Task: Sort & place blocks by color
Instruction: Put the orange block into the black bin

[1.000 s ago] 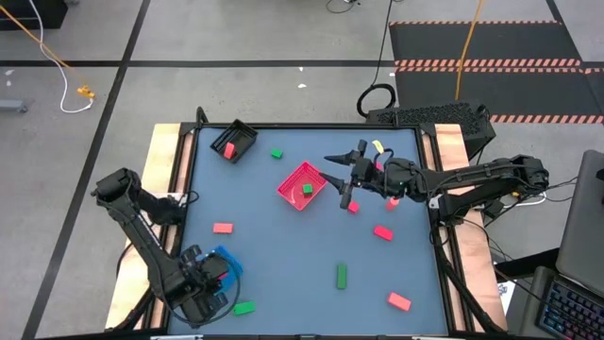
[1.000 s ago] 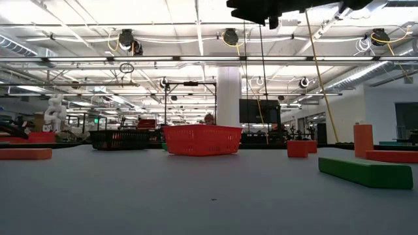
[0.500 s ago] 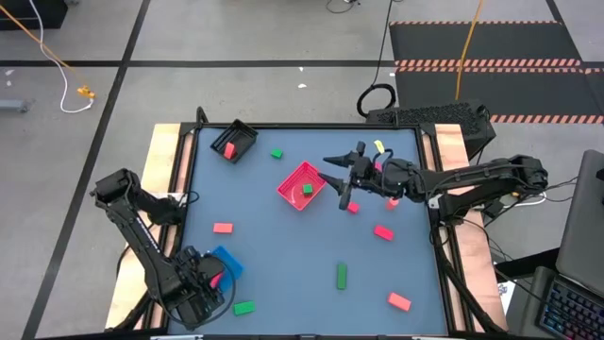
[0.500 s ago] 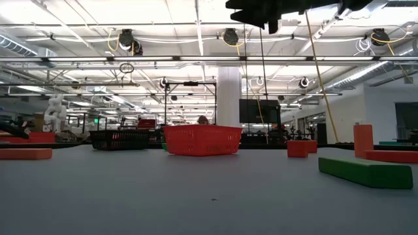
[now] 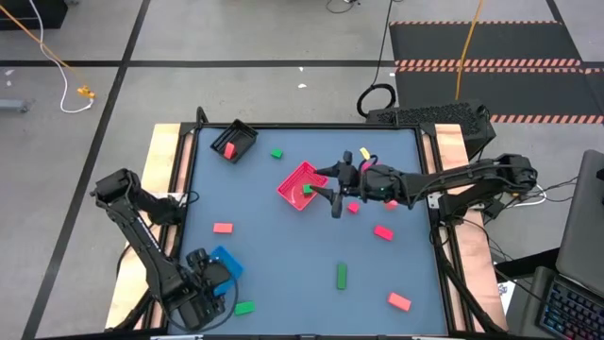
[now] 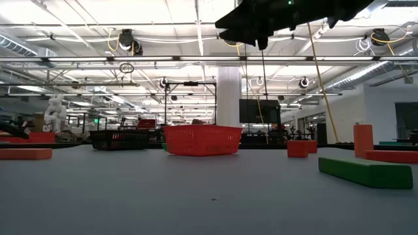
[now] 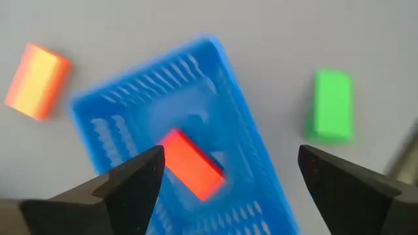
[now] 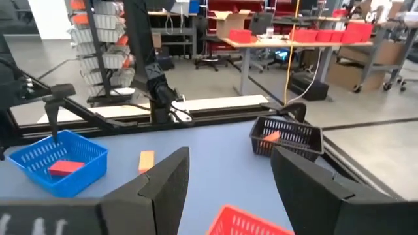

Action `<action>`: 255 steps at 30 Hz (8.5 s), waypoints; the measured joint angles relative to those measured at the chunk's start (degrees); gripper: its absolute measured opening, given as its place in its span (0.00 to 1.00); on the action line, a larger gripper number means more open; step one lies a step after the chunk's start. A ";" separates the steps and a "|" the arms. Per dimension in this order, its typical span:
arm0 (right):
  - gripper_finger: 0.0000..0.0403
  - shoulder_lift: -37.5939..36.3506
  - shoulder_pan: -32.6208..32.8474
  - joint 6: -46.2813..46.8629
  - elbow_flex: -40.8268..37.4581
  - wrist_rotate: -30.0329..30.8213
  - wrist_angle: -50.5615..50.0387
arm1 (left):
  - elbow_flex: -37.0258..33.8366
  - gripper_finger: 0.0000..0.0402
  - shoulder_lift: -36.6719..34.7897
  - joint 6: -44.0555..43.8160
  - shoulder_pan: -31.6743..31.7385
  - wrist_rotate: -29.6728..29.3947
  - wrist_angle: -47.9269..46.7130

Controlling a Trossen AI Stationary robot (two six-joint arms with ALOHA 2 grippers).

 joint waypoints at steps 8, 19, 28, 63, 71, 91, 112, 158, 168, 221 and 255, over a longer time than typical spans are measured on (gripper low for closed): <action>0.52 0.54 2.84 1.43 -0.02 0.02 -0.52 | 0.00 0.76 -0.02 10.38 8.44 -7.78 -2.57; 0.52 -1.31 7.98 -1.01 -0.02 0.02 -2.23 | 0.00 0.58 -0.02 35.97 24.73 -12.57 0.79; 0.52 -8.57 9.00 -1.19 -0.02 0.18 -12.58 | 0.00 0.47 -0.02 58.42 39.79 -12.58 15.04; 0.52 -11.81 -3.18 -25.87 -0.02 9.42 -18.23 | -19.08 0.44 -26.05 80.75 75.01 30.40 83.05; 0.52 -11.57 -5.96 -21.82 -0.02 17.98 -16.44 | -17.29 0.40 -20.63 78.70 77.52 44.96 82.15; 0.52 -11.48 -15.11 -8.14 -3.61 22.88 -19.29 | -17.29 0.39 -16.65 78.91 70.75 22.88 74.59; 0.52 -19.96 -15.94 13.81 -0.11 19.42 -53.98 | -17.29 0.39 -16.70 80.86 68.53 20.16 72.83; 0.52 -27.00 -9.62 27.98 -14.32 -4.21 -68.65 | -17.31 0.39 -16.09 70.50 68.03 15.80 74.28; 0.52 -27.00 -8.94 31.55 -14.32 -4.42 -76.47 | -17.31 0.39 -16.09 70.65 68.05 15.80 73.83; 0.30 -30.45 -6.02 17.19 -14.38 -2.57 -51.22 | -17.29 0.39 -16.09 75.93 68.02 15.80 73.01; 0.30 -14.57 -9.18 12.97 -14.32 -14.77 3.44 | -17.27 0.39 -5.80 139.55 51.57 -4.28 88.50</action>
